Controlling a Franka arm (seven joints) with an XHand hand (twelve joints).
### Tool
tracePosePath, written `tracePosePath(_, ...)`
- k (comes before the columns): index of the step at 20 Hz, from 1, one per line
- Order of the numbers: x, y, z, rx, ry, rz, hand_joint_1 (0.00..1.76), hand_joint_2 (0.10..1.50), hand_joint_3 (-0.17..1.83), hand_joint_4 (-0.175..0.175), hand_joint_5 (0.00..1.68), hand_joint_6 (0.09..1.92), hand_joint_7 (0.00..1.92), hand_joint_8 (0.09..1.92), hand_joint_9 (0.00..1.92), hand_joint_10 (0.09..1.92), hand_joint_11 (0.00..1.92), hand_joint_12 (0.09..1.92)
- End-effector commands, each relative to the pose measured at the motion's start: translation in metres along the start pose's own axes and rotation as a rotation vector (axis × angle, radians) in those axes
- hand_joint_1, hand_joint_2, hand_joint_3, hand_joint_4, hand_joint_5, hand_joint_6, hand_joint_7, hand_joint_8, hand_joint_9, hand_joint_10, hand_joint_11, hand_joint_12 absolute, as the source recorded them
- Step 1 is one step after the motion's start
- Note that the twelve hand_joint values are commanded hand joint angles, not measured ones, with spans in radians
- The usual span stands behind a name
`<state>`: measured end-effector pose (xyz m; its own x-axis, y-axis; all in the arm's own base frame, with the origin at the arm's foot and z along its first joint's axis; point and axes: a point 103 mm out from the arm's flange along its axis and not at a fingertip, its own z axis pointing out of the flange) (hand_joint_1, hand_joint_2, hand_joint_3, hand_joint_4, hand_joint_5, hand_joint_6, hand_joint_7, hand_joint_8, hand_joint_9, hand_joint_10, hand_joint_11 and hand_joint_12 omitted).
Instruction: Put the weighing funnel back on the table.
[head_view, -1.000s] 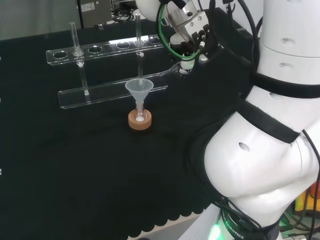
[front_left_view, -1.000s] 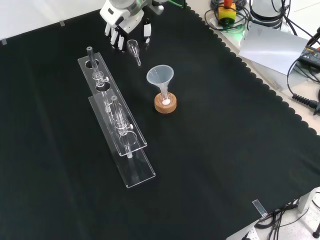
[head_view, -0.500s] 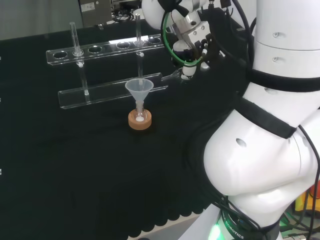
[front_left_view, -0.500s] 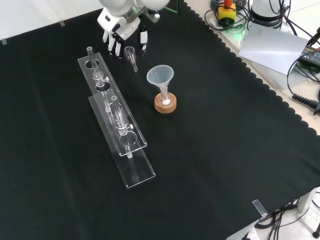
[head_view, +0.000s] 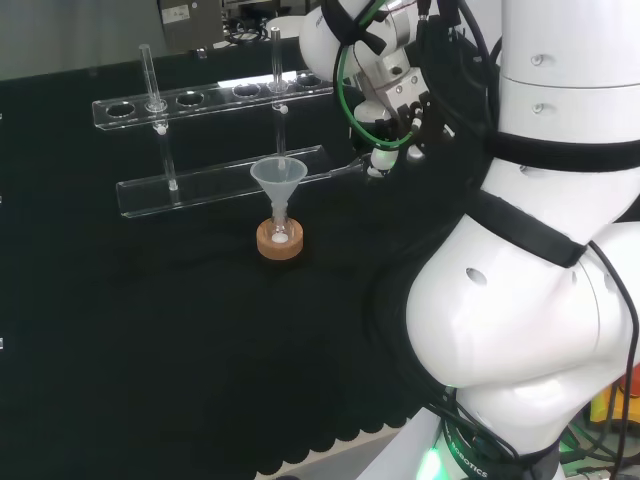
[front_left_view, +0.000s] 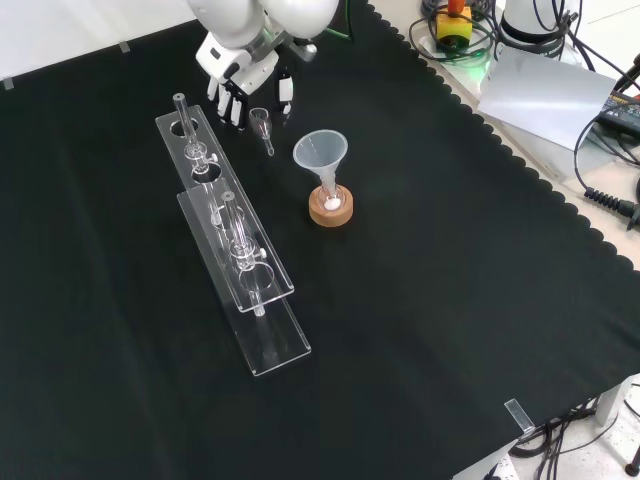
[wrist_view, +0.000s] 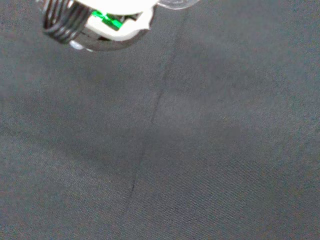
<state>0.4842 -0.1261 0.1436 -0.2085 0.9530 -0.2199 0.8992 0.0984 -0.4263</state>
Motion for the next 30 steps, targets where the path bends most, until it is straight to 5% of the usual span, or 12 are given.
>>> tracePosePath(1, 0.004, 0.006, 0.019, -0.006, 0.026, -0.018, 1.07, 0.71, 0.71, 0.175, 1.10, 0.99, 0.66, 0.67, 1.02, 0.42, 0.69, 1.13)
tracePosePath(12, 0.019, 0.015, 0.037, -0.002, 0.036, -0.054, 1.07, 0.71, 0.71, 0.175, 1.10, 0.99, 0.66, 0.67, 1.02, 0.42, 0.69, 1.13)
tracePosePath(30, 0.029, 0.018, 0.057, -0.005, 0.042, -0.046, 1.07, 0.72, 0.70, 0.175, 1.10, 0.99, 0.67, 0.67, 1.02, 0.42, 0.70, 1.13)
